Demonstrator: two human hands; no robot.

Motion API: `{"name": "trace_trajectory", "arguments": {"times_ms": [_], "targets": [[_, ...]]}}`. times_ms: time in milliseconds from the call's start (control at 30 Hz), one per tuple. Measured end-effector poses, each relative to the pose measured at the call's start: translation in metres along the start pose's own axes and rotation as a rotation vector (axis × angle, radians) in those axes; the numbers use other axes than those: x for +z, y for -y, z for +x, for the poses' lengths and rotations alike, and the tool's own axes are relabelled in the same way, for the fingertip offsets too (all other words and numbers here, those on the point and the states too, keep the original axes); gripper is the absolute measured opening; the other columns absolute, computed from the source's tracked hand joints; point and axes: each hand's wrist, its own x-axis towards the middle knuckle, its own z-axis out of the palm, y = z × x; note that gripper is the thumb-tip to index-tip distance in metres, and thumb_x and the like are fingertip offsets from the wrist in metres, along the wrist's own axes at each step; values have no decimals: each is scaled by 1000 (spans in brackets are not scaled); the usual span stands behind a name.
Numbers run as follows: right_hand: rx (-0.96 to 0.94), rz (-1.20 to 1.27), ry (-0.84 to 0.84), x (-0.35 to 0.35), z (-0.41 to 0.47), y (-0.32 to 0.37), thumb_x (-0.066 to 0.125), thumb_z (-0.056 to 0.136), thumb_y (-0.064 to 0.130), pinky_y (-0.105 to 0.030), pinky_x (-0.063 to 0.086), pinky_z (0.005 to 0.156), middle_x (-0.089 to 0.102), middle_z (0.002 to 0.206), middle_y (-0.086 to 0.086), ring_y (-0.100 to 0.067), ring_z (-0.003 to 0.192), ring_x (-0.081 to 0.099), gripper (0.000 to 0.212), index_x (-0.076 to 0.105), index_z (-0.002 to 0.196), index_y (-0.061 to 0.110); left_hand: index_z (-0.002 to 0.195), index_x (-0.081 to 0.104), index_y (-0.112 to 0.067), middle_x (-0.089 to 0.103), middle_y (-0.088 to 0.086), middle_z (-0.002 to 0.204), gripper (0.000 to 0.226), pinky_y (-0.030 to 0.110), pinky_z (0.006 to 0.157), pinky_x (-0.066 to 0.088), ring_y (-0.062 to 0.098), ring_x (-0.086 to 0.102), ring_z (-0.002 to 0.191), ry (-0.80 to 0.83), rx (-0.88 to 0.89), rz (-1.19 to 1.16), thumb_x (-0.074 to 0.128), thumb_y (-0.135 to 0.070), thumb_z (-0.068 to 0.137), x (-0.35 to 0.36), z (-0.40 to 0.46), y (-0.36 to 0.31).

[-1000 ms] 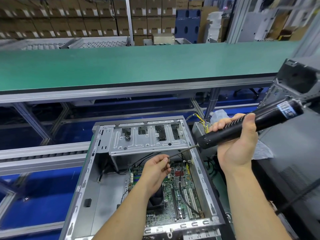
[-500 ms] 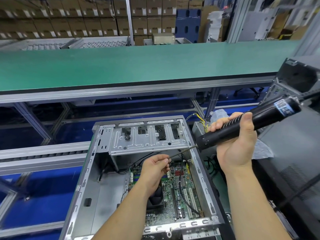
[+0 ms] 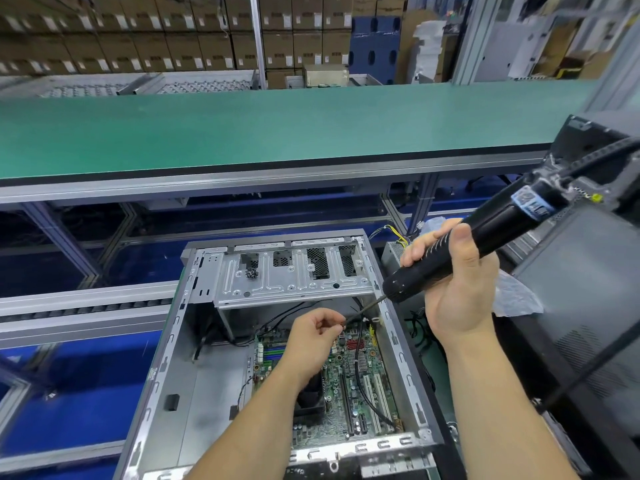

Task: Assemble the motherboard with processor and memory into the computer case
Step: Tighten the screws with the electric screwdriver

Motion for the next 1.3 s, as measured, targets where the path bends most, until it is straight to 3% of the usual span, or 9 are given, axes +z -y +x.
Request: {"name": "trace_trajectory", "arguments": {"times_ms": [100,300,467,633,800,1033,1133,1200,1300], "targets": [[-12,-80,33,5,-2,-2,76,74,64,-36,50,66,60,62,-4,-27,61,54,41,61,76,25,93,67,-34,67,-9,91,24,11,66,48,-1,57,72,22,112,227,62,-11,96,2,-5,-1],[9,-255,105,12,-5,-13,73,77,63,-36,49,64,61,63,-4,-24,61,58,34,64,71,31,114,59,-36,65,-11,107,24,33,87,52,10,60,99,48,269,675,59,-21,96,11,-8,-5],[53,-332,132,17,-4,-23,76,66,73,-49,50,64,61,62,-8,-26,61,57,53,60,70,23,120,55,-31,63,3,106,29,36,83,51,24,59,100,92,313,804,56,-20,94,22,-5,-3],[51,-389,148,14,-4,-32,74,68,74,-48,50,65,61,64,-13,-32,62,58,54,61,73,22,119,53,-30,63,5,103,28,40,81,53,26,59,98,115,304,847,57,-22,93,27,-1,3],[66,-390,136,12,-4,-37,74,66,76,-37,52,64,64,63,-7,-22,62,60,56,60,72,22,115,56,-28,69,-1,107,26,38,84,53,20,60,103,123,265,792,59,-19,92,26,1,8],[89,-401,121,14,-4,-36,76,66,73,-54,53,66,62,65,-13,-29,63,60,73,57,78,4,120,56,-27,64,4,111,34,37,84,53,25,60,103,124,190,749,57,-12,90,23,4,15],[83,-432,124,14,-6,-36,77,68,67,-59,51,66,60,65,-18,-36,63,58,62,56,76,9,121,60,-25,64,4,109,29,37,84,53,26,61,102,118,158,811,58,-21,92,21,2,15],[77,-445,130,15,-7,-37,77,67,69,-59,50,66,57,68,-24,-43,67,56,70,55,79,4,111,63,-22,67,4,103,21,40,91,50,27,60,101,152,174,919,55,-31,94,21,0,14],[66,-486,143,16,-10,-39,76,69,65,-55,52,70,59,72,-24,-42,71,57,71,57,80,-2,97,62,-19,67,5,99,26,45,99,38,30,57,102,287,235,1143,50,-42,97,22,-8,9]]}}
